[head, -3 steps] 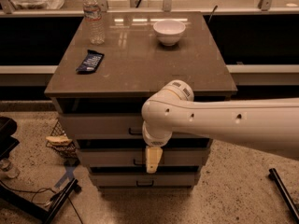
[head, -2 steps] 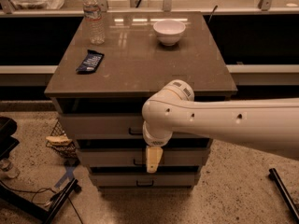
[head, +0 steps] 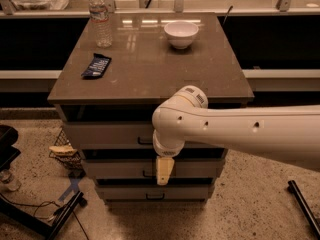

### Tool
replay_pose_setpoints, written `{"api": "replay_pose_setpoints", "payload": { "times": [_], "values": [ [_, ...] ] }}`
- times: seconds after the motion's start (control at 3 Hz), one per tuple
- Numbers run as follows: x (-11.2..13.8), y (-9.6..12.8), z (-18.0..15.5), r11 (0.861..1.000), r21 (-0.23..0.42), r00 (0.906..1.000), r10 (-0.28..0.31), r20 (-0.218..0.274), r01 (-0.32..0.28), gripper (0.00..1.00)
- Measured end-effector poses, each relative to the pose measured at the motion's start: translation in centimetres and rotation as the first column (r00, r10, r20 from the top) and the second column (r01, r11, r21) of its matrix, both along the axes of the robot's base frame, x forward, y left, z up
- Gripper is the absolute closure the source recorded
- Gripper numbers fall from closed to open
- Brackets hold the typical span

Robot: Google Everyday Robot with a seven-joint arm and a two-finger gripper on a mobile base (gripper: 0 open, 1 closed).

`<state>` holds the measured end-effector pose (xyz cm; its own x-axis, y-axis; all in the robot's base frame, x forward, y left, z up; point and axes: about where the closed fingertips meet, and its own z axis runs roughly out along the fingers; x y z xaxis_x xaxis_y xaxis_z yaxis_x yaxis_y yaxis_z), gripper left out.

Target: Open top drawer

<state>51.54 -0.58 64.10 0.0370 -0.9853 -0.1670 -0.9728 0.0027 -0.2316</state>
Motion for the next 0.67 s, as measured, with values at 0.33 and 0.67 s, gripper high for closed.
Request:
{"api": "replay_pose_setpoints", "payload": {
  "times": [0.33,0.67],
  "values": [
    [0.00,0.00,0.01,1.000,0.000,1.0000,0.000,0.000,0.000,0.03],
    [0.00,0.00,0.01,1.000,0.000,1.0000,0.000,0.000,0.000,0.25]
  ]
}}
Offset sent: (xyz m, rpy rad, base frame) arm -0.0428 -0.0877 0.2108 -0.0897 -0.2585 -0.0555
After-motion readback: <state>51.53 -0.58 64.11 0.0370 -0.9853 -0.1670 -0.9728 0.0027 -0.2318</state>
